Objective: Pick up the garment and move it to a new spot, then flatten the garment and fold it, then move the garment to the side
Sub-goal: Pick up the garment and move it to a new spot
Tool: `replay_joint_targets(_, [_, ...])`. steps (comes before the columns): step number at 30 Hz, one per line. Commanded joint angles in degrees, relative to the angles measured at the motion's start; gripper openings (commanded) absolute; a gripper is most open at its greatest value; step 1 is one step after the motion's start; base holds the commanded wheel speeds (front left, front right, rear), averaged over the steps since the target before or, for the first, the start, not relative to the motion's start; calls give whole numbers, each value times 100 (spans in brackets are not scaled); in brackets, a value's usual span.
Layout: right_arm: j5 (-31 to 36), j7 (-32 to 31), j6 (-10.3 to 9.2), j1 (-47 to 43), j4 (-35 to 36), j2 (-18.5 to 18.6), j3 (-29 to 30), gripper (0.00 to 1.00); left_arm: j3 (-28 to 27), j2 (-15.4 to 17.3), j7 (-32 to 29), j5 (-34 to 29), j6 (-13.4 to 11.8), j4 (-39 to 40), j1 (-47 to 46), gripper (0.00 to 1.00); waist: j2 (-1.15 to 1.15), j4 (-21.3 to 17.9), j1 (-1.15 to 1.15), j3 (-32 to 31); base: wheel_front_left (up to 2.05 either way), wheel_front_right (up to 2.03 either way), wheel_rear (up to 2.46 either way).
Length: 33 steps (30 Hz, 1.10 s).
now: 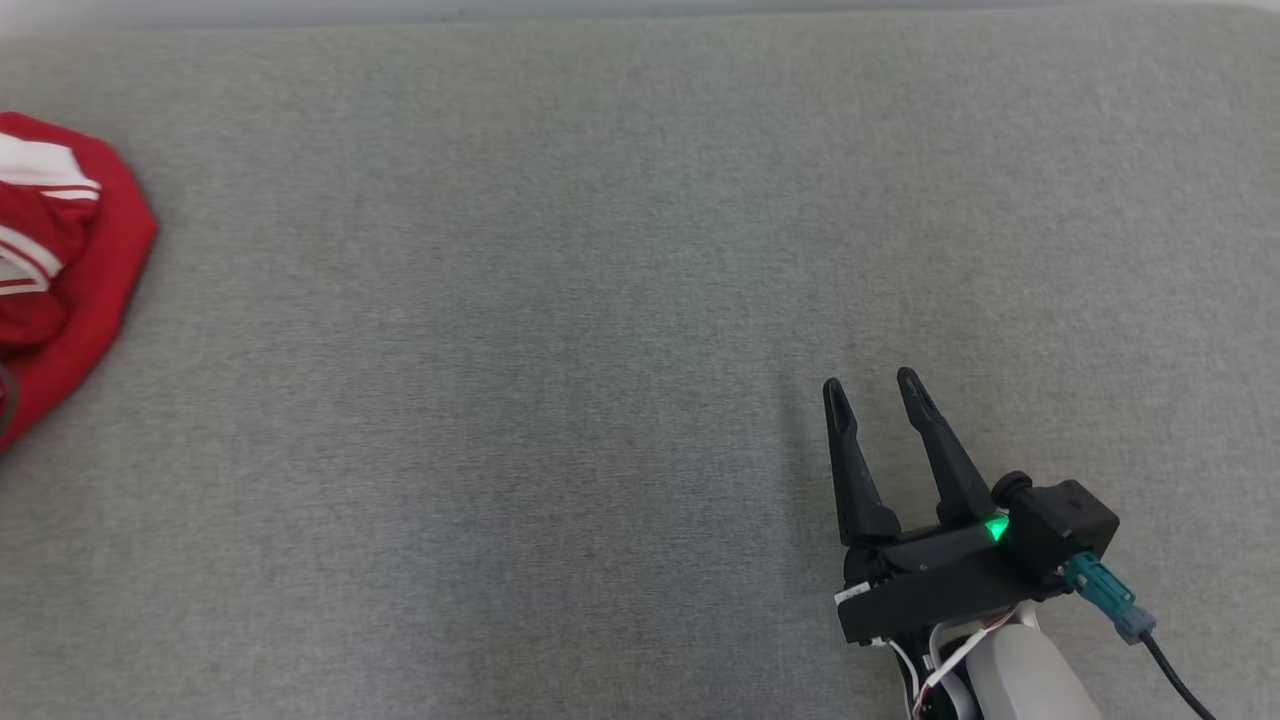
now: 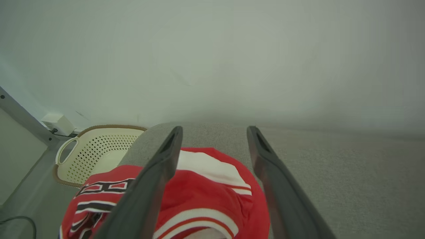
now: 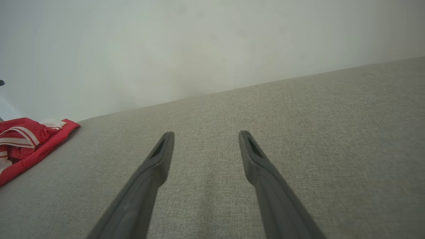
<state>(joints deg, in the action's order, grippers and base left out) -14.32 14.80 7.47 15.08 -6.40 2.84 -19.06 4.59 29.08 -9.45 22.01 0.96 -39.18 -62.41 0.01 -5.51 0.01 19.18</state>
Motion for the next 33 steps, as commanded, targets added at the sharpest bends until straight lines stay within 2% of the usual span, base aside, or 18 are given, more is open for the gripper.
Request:
replay_joint_targets(1, [-53,36,4,98,2,8,-16,100,49,112,-49,-90,43,-100,-64,100,-1,-166,-1,159,0,0,0])
replay_joint_targets(11, [-30,46,4,157,35,8,43,100,419,341,-483,-307,222,-1052,-506,100,-1,-302,-1,328,0,0,0])
replay_joint_targets(18, [0,47,4,166,39,8,44,100,775,428,-1106,-531,333,-1674,-723,100,-1,-331,-1,311,0,0,0])
replay_joint_targets(24, [18,48,4,137,37,9,45,100,874,360,-1670,-533,207,-2086,-829,100,-1,-363,-1,263,0,0,0])
replay_joint_targets(28, [-3,48,4,143,46,8,44,100,933,372,-1711,-537,194,-2185,-759,100,-1,-410,-1,276,0,0,0])
replay_joint_targets(29, [-1,48,4,143,47,10,54,100,963,369,-1650,-564,209,-2169,-739,63,-1,-418,-1,282,0,0,0])
replay_joint_targets(30, [0,48,4,144,50,8,58,100,949,366,-1553,-545,184,-2136,-735,0,-1,-424,-1,290,0,0,0])
replay_joint_targets(33, [8,48,4,142,47,8,79,100,1041,453,-1300,-612,217,-2078,-702,0,-1,-433,-1,304,0,0,0])
